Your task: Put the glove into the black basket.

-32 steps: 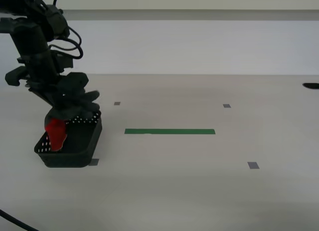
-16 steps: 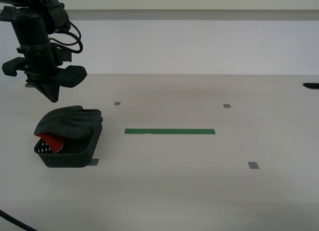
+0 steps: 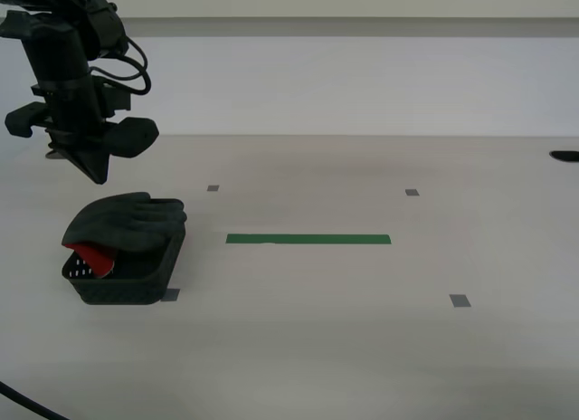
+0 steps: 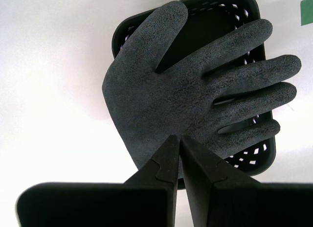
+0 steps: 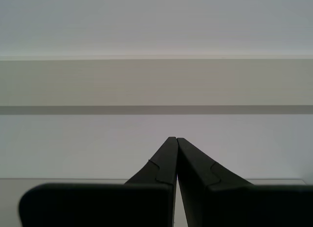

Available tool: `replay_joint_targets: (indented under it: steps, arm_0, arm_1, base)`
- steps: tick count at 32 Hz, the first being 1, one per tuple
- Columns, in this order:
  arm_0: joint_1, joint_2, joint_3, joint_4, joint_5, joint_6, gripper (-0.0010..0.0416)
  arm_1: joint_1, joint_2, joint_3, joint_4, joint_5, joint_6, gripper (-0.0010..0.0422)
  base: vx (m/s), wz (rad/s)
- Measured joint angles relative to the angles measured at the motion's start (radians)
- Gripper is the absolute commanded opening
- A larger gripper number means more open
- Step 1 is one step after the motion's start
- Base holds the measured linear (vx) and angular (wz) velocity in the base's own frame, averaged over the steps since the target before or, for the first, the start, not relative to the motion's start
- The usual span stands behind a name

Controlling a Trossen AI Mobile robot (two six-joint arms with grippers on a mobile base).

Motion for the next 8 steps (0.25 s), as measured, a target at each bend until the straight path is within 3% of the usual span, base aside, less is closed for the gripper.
replay_joint_targets:
  steps: [8]
  arm_0:
    - [-0.001, 0.0, 0.0, 0.0, 0.0, 0.0, 0.0001]
  arm_1:
    - [0.0, 0.0, 0.0, 0.003, 0.0, 0.0, 0.0004]
  base:
    - [0.0, 0.0]
